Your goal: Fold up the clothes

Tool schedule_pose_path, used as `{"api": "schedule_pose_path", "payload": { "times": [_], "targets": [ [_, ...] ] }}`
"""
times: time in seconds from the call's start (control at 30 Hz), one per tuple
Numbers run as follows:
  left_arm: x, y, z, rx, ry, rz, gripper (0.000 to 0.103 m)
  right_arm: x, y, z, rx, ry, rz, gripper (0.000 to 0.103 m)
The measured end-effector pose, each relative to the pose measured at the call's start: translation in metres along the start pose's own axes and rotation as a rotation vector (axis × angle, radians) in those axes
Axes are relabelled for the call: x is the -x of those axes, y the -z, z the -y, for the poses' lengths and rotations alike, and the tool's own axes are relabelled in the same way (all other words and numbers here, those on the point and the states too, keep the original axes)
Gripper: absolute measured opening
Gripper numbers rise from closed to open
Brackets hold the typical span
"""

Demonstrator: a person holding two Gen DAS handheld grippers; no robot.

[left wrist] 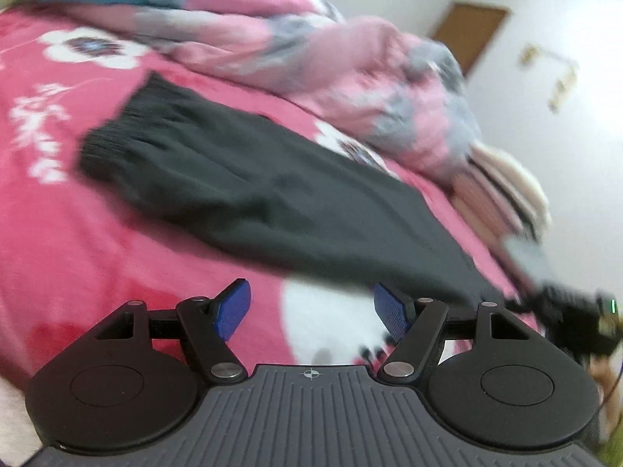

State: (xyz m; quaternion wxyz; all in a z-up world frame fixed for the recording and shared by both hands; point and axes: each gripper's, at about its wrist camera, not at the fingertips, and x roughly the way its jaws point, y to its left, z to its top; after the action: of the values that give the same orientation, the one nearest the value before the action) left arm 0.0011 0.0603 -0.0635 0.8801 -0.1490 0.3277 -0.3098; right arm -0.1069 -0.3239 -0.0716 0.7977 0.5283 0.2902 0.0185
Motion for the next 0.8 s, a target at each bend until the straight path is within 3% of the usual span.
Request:
{"api": "schedule_pose_path", "payload": {
  "times": [0.17,0.3,0.37,0.43,0.57,0.7,0.8],
  "targets": [
    [-0.025,0.006,0.033,-0.14,0.036,-0.036,0.07,-0.016,0.003,-0.003,0.017,-0.015,-0.05,0.047],
    [-0.034,0.006,0.055,-0.275,0.014,-0.016,0.07,-0.028,-0.002,-0.011,0.052,-0.021,-0.07,0.047],
    [-0.037,0.006,0.067,-0.352,0.0,-0.002,0.07,-0.032,-0.006,-0.017,0.09,-0.021,-0.075,0.038],
    [-0.041,0.006,0.079,-0.428,-0.014,0.013,0.07,-0.033,-0.01,-0.025,0.145,-0.015,-0.078,0.016],
    [-0.05,0.01,0.102,-0.628,-0.056,0.036,0.07,-0.031,-0.025,-0.038,0.189,-0.055,-0.097,0.008],
    [-0.066,0.017,0.12,-0.804,-0.072,0.048,0.07,-0.034,-0.043,-0.04,0.099,-0.137,-0.149,0.007],
    [-0.083,0.021,0.125,-0.886,-0.084,0.038,0.07,-0.042,-0.058,-0.026,-0.086,-0.212,-0.207,0.007]
  ]
}}
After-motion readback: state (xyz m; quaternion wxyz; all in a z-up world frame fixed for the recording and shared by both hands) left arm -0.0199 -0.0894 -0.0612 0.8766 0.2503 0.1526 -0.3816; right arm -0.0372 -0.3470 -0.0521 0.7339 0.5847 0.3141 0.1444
